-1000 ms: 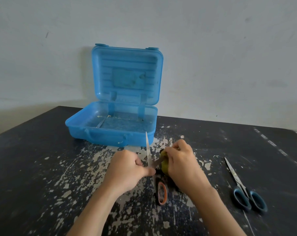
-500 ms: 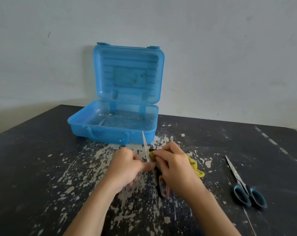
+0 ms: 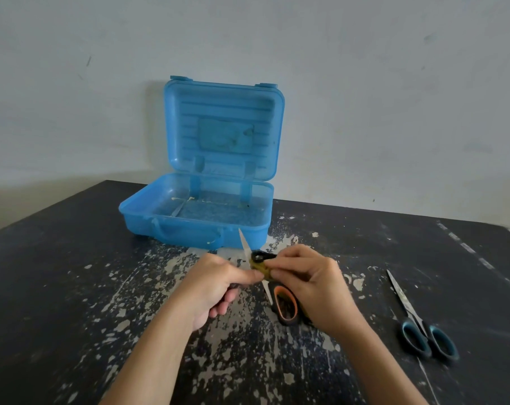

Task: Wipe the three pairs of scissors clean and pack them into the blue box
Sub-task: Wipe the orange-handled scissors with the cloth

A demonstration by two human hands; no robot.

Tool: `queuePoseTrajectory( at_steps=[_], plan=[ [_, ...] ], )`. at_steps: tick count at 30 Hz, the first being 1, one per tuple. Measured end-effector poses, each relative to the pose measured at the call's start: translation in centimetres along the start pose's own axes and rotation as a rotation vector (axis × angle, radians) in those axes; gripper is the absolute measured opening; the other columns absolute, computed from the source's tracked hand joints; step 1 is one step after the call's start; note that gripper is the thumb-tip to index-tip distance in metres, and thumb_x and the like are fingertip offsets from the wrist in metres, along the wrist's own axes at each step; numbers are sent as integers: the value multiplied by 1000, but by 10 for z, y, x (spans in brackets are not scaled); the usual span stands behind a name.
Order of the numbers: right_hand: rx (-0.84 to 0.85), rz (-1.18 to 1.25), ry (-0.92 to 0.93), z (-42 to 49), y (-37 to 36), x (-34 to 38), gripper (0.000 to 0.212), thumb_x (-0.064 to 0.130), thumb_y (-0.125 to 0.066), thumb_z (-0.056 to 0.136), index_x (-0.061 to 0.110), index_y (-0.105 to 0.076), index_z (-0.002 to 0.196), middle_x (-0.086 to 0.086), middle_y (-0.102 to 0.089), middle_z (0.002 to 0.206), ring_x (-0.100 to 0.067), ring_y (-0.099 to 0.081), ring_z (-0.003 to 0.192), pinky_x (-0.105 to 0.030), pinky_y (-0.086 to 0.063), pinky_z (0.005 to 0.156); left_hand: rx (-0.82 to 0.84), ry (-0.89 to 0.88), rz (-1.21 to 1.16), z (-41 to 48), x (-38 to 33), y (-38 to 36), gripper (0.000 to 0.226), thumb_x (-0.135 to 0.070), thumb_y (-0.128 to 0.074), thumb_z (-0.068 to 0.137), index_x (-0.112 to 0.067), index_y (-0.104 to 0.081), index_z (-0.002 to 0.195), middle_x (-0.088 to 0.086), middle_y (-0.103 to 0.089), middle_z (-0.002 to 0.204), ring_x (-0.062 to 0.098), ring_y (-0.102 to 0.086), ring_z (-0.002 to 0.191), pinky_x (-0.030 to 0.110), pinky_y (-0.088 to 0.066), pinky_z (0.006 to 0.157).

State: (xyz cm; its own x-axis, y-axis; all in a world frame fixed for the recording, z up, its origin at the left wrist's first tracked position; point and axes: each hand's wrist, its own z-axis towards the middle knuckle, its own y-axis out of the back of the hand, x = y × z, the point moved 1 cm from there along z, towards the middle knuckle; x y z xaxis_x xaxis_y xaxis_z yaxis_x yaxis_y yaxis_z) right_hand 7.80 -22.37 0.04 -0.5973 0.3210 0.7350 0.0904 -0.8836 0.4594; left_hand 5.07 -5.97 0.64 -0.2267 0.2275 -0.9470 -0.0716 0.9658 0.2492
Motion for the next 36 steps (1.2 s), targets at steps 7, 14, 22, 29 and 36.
queuePoseTrajectory(
  at_steps=[7,14,22,29,36],
  plan=[
    [-170,-280,183,-1,-7,-13,23,1,-68,78,8,-71,100,1,-58,85,-3,-55,74,-13,-47,64,62,11,26,-1,-1,0,32,-26,-78,74,-7,-53,65,-2,-40,38,12,-29,29,18,-19,31],
    [-329,-401,-10,14,4,-32,20,-3,-56,86,-1,-69,101,-3,-51,86,-5,-46,72,-1,-35,67,61,-22,106,-1,0,-4,35,-31,-78,73,-8,-54,64,-2,-43,40,12,-32,31,19,-22,35],
    [-382,-236,-164,11,22,-6,19,8,-56,88,17,-71,97,1,-60,91,-6,-53,73,-6,-39,59,-58,-35,136,3,4,-6,32,-30,-80,72,-10,-55,67,0,-46,42,13,-34,31,20,-25,33],
    [62,-540,-4,3,-20,9,20,2,-45,89,6,-65,90,-4,-42,89,-20,-45,81,-21,-37,68,-169,-197,409,1,1,-14,40,-36,-80,70,-2,-59,65,5,-53,49,14,-40,33,23,-36,42],
    [0,-686,-251,23,2,-15,25,-3,-38,81,7,-57,68,-8,-42,87,-27,-43,84,-32,-41,66,-166,-268,544,1,-3,-8,43,-41,-80,68,-4,-58,60,6,-53,51,18,-42,40,29,-44,53]
  ],
)
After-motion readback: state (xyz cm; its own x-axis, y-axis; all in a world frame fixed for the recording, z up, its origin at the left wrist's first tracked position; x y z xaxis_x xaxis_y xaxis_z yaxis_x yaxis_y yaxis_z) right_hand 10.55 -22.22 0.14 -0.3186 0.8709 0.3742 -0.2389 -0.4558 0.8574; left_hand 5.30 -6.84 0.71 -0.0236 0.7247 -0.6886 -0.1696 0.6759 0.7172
